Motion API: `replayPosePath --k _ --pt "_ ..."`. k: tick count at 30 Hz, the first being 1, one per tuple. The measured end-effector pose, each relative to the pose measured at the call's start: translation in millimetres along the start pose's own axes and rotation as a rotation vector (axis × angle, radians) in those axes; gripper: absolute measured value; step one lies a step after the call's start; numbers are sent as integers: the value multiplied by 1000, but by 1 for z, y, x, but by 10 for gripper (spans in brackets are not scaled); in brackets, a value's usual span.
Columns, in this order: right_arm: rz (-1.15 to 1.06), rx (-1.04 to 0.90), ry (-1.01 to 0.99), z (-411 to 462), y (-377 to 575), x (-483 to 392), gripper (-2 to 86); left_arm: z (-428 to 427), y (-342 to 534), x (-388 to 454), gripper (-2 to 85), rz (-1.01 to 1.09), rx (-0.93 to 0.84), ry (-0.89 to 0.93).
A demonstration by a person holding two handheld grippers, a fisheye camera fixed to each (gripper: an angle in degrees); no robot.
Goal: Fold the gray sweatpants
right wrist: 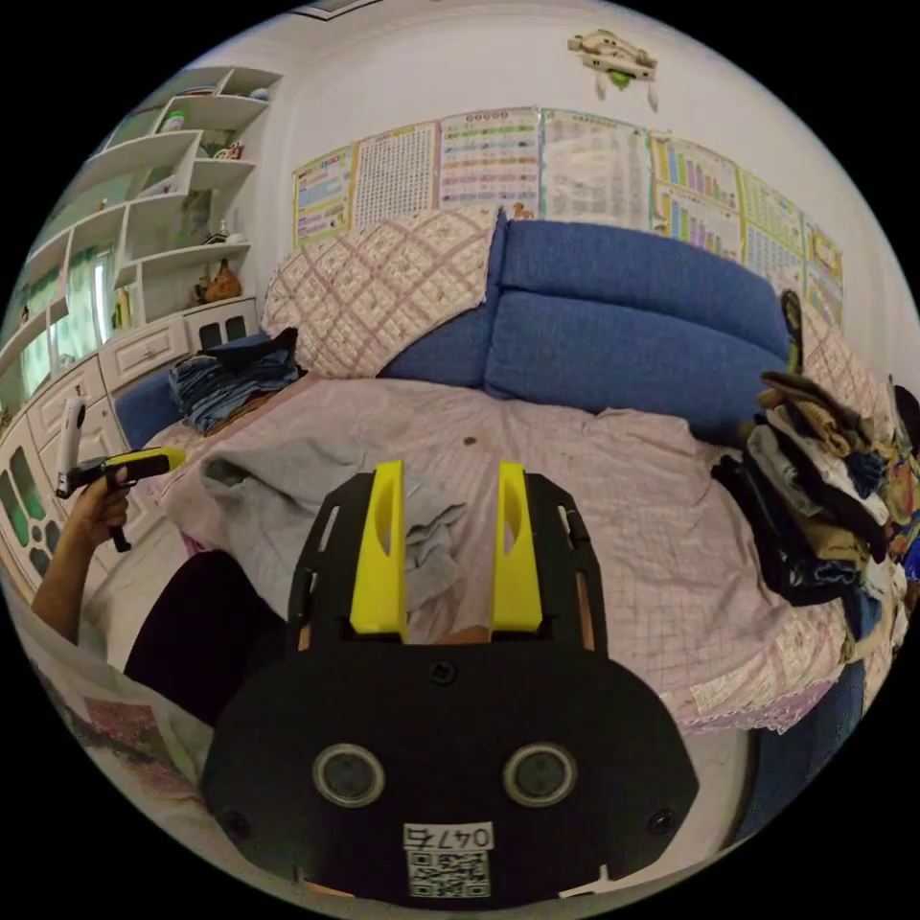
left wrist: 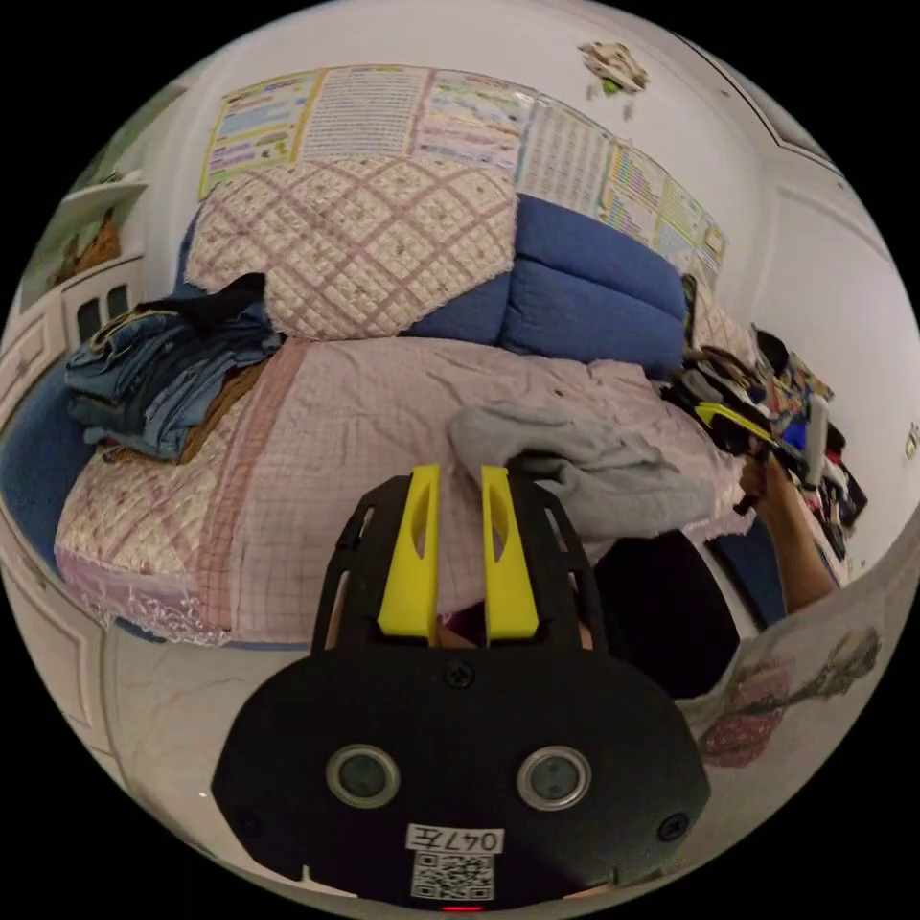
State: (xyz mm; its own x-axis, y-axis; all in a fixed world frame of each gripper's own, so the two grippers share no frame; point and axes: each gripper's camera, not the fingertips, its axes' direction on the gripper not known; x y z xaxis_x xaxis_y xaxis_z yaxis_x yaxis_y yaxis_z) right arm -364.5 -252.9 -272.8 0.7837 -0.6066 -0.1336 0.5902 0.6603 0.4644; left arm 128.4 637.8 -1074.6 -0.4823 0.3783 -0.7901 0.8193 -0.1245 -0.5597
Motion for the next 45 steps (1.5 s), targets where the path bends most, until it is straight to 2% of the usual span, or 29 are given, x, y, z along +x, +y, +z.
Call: replayPosePath --k 8,12,16,19,24,26,29,33,36,40,42,43,45 --pt "-17 -130 -37 24 30 35 112 58 -57 34 78 407 -67 -95" --pt "10 -156 -76 36 42 53 109 118 -100 23 86 478 -167 0" --pt "21 -160 -90 44 55 74 103 188 -130 -23 75 449 -411 -13" --pt "7 -184 -57 52 66 88 95 172 -148 -86 9 274 -298 123" --pt "51 -224 -89 82 80 113 80 105 -168 -231 -5 -118 1 280" --pt "69 -219 -147 99 80 119 76 70 -162 -309 0 -331 147 170" --pt "48 -200 -174 120 74 120 77 35 -139 -398 33 -567 183 -101" --pt "33 -207 -134 155 65 122 81 -5 -94 -457 84 -651 239 -73" --pt "62 -245 -120 192 59 135 87 -28 -61 -460 100 -610 246 -54" --pt "102 -362 -194 251 49 158 88 -36 -29 -425 100 -396 159 1" --pt "119 -401 -235 272 49 167 59 -37 -19 -404 99 -284 124 29" --pt "102 -425 -282 281 48 169 15 -38 -13 -389 99 -210 118 66" --pt "48 -410 -333 283 45 165 3 -40 -5 -368 101 -118 135 164"
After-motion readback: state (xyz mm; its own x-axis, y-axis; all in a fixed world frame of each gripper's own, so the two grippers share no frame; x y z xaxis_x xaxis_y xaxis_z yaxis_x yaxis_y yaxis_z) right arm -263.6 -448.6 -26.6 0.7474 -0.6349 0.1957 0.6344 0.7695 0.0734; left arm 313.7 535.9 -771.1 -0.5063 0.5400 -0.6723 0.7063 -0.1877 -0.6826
